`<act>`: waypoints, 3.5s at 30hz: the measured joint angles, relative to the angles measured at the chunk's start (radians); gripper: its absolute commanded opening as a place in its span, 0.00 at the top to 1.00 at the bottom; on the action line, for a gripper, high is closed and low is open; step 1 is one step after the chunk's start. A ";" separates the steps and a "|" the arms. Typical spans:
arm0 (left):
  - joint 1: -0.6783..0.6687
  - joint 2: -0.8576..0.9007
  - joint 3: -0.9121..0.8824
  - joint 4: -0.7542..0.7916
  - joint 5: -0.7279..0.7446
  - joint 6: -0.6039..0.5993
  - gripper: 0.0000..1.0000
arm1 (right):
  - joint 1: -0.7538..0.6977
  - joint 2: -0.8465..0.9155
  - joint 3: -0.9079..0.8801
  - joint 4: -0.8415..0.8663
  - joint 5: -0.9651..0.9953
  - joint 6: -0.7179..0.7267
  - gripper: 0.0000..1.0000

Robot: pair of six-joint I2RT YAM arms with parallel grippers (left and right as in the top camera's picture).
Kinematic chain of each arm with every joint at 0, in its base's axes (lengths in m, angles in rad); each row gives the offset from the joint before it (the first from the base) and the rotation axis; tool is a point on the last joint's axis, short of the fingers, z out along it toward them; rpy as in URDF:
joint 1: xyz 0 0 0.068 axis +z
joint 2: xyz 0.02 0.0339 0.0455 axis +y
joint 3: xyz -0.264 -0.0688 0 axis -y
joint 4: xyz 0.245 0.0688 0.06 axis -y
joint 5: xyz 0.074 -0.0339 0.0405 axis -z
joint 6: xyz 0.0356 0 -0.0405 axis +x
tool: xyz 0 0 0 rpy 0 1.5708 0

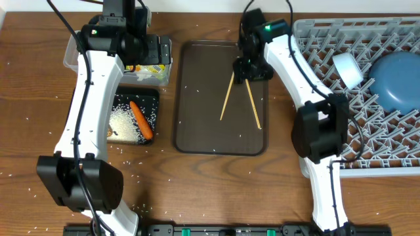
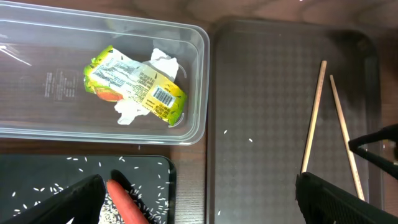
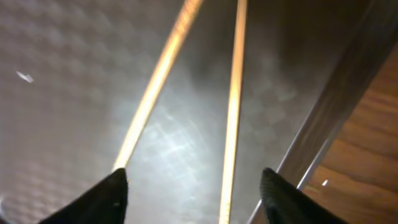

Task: Sort waste into correct bins and load items into the dishwasher rack
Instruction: 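Move the right gripper to the brown tray and grasp one chopstick, then carry the chopstick right and drop it into the rack, then return the right gripper to the brown tray toward the second chopstick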

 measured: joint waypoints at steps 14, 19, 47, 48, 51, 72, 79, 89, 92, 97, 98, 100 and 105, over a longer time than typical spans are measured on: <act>0.000 0.000 0.000 0.000 0.000 0.000 0.02 | 0.011 0.108 -0.003 -0.087 0.037 0.000 0.76; 0.000 0.000 0.000 0.000 0.000 0.000 0.02 | 0.022 0.100 -0.039 -0.065 0.074 -0.004 0.94; 0.000 0.000 0.000 0.000 0.000 0.000 0.02 | 0.006 -0.081 -0.141 -0.025 0.080 -0.003 0.99; 0.000 0.000 0.000 0.000 0.000 0.000 0.02 | -0.002 -0.114 -0.141 -0.024 0.079 -0.004 0.99; 0.000 0.000 0.000 0.000 0.000 0.000 0.02 | -0.035 -0.204 -0.141 -0.023 0.081 -0.008 0.99; 0.000 0.000 0.000 0.000 0.000 0.000 0.02 | -0.362 -0.359 -0.136 0.161 0.182 -0.275 0.99; 0.000 0.000 0.000 0.000 0.000 0.000 0.02 | -0.362 -0.359 -0.136 0.165 0.134 -0.325 0.83; 0.000 0.000 0.000 0.000 0.000 0.000 0.02 | -0.360 -0.353 -0.137 0.168 0.116 -0.322 0.44; 0.000 0.000 0.000 0.000 0.000 0.000 0.02 | -0.355 -0.353 -0.137 0.168 0.104 -0.322 0.44; 0.000 0.000 0.000 0.000 0.000 0.000 0.02 | -0.313 -0.353 -0.137 0.180 0.019 -0.321 0.44; 0.000 0.000 0.000 0.000 0.000 0.000 0.02 | -0.291 -0.353 -0.137 0.187 0.000 -0.317 0.44; 0.000 0.000 0.000 0.000 0.000 0.000 0.02 | -0.242 -0.353 -0.137 0.208 -0.023 -0.296 0.44; 0.000 0.000 0.000 0.000 0.000 0.000 0.02 | -0.073 -0.342 -0.138 0.269 -0.010 -0.164 0.43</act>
